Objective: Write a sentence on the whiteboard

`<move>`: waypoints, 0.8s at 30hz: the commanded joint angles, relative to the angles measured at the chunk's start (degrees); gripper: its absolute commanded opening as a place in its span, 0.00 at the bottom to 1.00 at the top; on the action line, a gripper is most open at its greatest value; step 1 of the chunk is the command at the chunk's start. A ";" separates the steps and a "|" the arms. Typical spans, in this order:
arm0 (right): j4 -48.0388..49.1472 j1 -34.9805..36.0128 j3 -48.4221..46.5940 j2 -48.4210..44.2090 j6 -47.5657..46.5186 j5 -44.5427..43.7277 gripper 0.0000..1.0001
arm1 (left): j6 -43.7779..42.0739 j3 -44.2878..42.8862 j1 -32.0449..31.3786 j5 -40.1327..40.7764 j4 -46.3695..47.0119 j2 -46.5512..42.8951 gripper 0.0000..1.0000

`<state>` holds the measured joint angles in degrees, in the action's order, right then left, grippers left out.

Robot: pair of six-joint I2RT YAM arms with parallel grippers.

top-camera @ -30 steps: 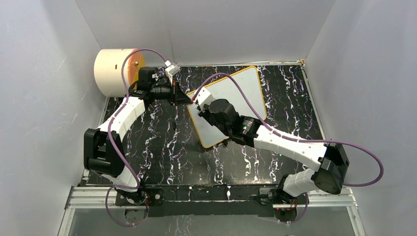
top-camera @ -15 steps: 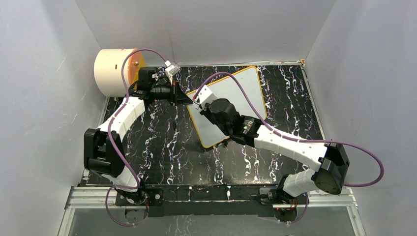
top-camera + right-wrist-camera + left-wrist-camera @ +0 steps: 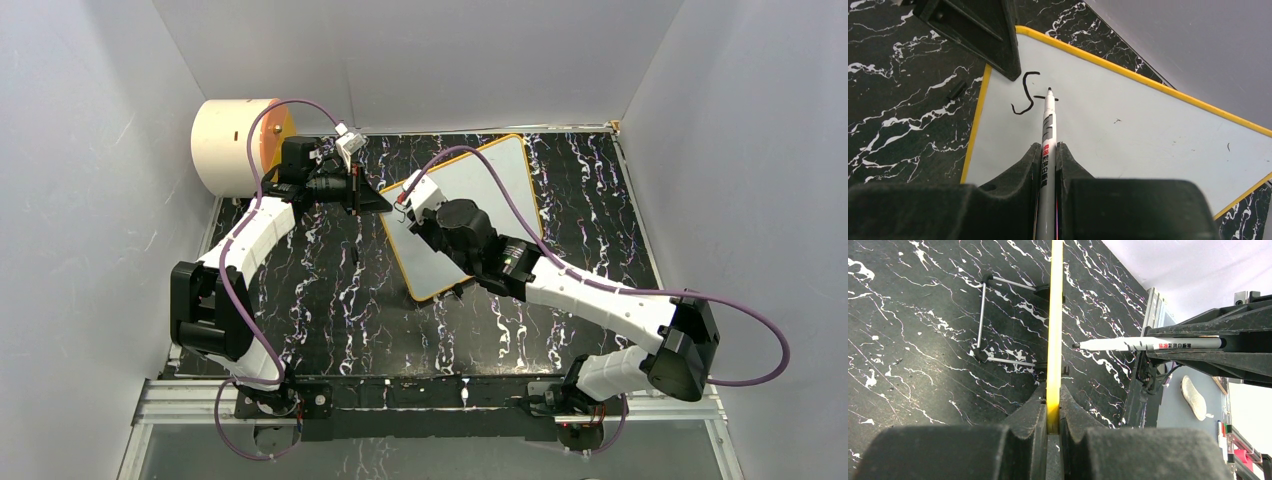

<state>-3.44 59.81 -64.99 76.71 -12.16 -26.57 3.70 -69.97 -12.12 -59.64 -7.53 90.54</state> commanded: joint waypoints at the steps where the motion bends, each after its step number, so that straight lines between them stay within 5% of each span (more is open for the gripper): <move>1: 5.17 -0.29 -1.21 -0.07 -0.69 0.63 0.00 | -2.17 1.24 -0.09 -0.28 -1.90 -1.77 0.00; 24: 1.37 -1.22 -2.25 2.19 -0.29 0.57 0.00 | -2.06 1.19 -0.09 -0.39 -1.88 -1.86 0.00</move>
<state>-1.26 59.16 -65.12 78.96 -12.62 -25.54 3.84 -69.84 -11.99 -59.55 -7.51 90.54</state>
